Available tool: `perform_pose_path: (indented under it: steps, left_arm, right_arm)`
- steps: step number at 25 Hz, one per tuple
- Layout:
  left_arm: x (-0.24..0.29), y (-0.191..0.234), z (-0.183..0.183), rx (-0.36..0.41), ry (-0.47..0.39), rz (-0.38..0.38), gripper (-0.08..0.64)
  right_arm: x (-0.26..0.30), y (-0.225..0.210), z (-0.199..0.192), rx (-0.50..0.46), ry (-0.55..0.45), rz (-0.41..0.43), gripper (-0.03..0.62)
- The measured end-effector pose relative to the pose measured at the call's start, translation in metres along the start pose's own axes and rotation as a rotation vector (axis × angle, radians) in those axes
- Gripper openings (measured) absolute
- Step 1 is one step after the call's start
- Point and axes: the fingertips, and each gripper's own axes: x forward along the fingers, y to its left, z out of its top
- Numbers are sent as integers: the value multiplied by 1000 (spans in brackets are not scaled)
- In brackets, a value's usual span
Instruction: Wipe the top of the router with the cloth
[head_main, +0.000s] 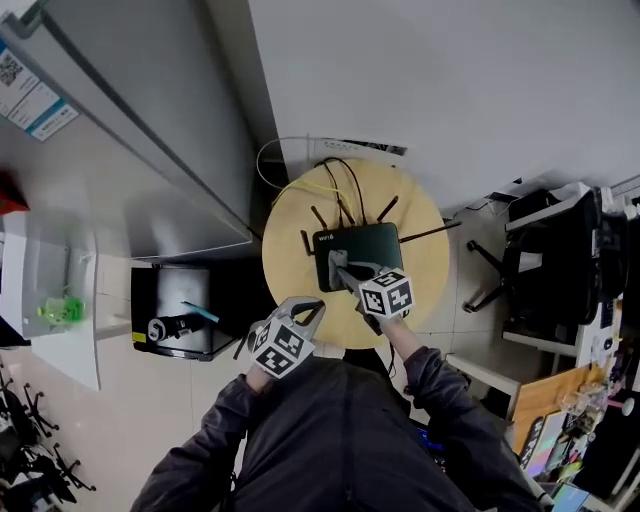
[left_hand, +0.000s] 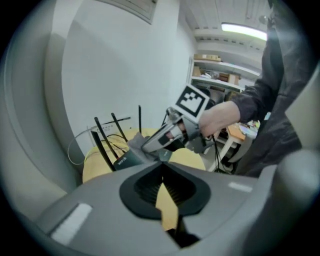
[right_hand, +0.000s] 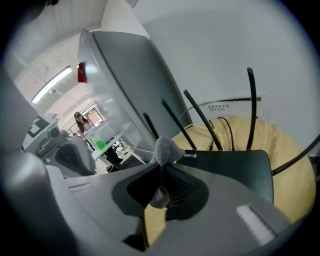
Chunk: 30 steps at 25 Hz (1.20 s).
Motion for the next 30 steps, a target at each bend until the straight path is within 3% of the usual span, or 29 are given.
perform_pose_path:
  steps: [6, 13, 20, 30]
  left_arm:
    - [12, 8, 6, -82, -17, 56, 2]
    - [7, 26, 6, -150, -40, 108, 2]
    - [3, 38, 2, -173, -46, 128, 2]
    - [7, 48, 8, -159, -49, 127, 2]
  right_arm:
    - [59, -51, 14, 31, 157, 1, 26]
    - [106, -72, 12, 80, 284, -18, 26]
    - [124, -66, 8, 33, 346, -12, 27]
    - [109, -84, 4, -28, 367, -34, 28]
